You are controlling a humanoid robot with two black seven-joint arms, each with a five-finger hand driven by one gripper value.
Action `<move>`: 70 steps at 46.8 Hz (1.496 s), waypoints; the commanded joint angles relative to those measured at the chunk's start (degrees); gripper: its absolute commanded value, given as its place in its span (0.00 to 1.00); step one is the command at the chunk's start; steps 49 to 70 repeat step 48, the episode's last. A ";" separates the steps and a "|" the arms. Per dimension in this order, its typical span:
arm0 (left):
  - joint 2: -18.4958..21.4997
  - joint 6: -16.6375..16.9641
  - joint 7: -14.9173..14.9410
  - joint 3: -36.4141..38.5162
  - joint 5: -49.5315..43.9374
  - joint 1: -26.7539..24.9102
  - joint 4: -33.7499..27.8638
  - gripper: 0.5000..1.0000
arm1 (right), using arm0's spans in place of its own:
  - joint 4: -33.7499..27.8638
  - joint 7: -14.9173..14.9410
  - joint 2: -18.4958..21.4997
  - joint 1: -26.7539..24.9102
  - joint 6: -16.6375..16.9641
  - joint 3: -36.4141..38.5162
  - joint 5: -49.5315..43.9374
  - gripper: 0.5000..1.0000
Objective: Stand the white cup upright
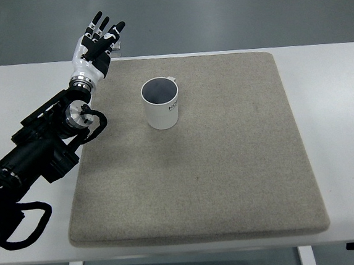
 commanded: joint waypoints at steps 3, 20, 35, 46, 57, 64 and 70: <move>-0.36 -0.13 4.64 -0.64 -4.30 -0.14 0.11 0.98 | 0.00 0.00 0.00 -0.01 0.10 0.17 0.08 0.86; -0.27 -3.47 8.25 -7.06 -10.02 -0.14 2.22 0.98 | 0.00 0.00 0.00 -0.10 0.27 0.00 0.08 0.86; 0.17 -9.63 9.13 -7.41 -10.11 -0.06 4.94 0.98 | 0.09 0.00 0.00 -0.10 0.27 0.08 0.08 0.86; 0.17 -11.12 9.13 -7.32 -10.02 -0.06 7.23 0.98 | 0.09 0.09 0.00 -0.01 0.27 0.17 0.08 0.86; 0.17 -11.12 9.13 -7.23 -10.02 -0.06 7.23 0.98 | 0.09 0.09 0.00 0.07 0.27 0.17 0.08 0.86; 0.17 -11.12 9.13 -7.23 -10.02 -0.06 7.23 0.98 | 0.09 0.09 0.00 0.07 0.27 0.17 0.08 0.86; 0.17 -11.12 9.13 -7.23 -10.02 -0.06 7.23 0.98 | 0.09 0.09 0.00 0.07 0.27 0.17 0.08 0.86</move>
